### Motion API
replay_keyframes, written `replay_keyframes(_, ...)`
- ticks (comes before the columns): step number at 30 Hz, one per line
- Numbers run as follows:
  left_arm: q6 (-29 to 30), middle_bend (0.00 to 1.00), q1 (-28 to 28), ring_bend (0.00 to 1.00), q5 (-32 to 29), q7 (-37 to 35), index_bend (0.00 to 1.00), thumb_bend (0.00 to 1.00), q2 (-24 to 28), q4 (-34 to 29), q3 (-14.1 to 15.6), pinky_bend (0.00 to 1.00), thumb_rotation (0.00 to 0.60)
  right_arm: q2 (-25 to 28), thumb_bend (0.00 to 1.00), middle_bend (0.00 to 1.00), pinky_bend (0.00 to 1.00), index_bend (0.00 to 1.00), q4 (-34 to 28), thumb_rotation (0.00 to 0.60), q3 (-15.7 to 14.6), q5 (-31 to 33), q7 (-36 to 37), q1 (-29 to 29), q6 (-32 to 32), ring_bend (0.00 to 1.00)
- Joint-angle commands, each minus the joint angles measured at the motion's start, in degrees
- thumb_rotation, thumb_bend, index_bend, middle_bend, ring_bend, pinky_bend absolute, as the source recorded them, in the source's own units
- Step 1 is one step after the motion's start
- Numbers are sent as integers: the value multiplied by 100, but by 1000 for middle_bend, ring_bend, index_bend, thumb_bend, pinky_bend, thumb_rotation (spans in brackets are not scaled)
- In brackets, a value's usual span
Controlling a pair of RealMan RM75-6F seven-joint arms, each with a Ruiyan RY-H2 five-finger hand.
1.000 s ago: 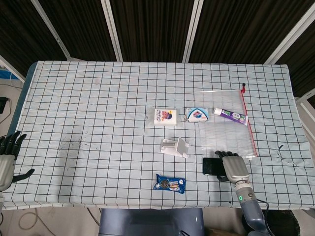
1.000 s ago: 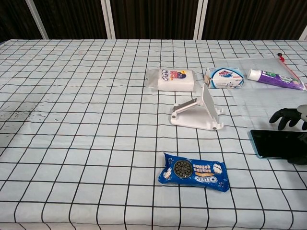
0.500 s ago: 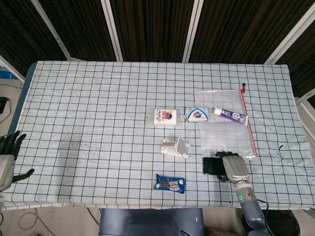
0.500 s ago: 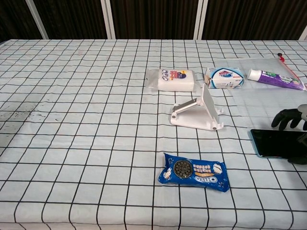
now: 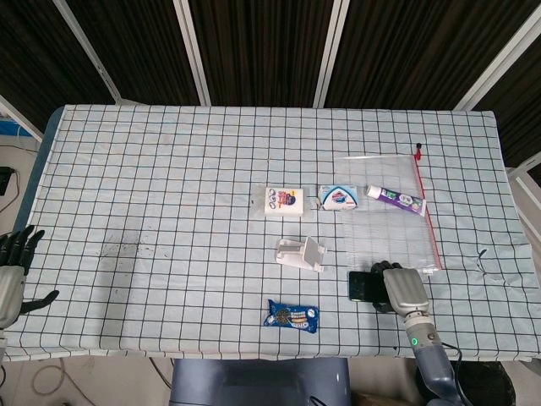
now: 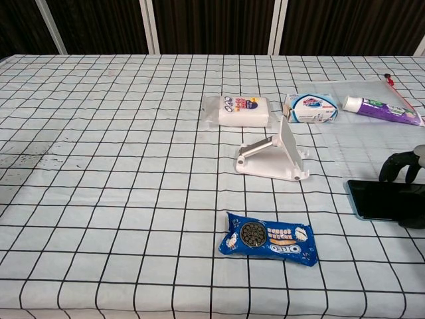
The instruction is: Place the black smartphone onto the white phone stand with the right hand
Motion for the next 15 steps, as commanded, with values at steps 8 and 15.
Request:
replay_keyframes(8, -10, 0, -3, 0, -11, -10, 0, 0, 2, -8, -2, 0, 600, 83, 351, 593, 545, 559, -54, 600, 71, -397, 411, -35, 161, 515)
replay_keyframes(15, -15, 0, -3, 0, -18, -15, 0, 0, 3, -13, -3, 0, 600, 190, 352, 592, 545, 559, -170, 600, 296, -504, 954, -67, 265, 515)
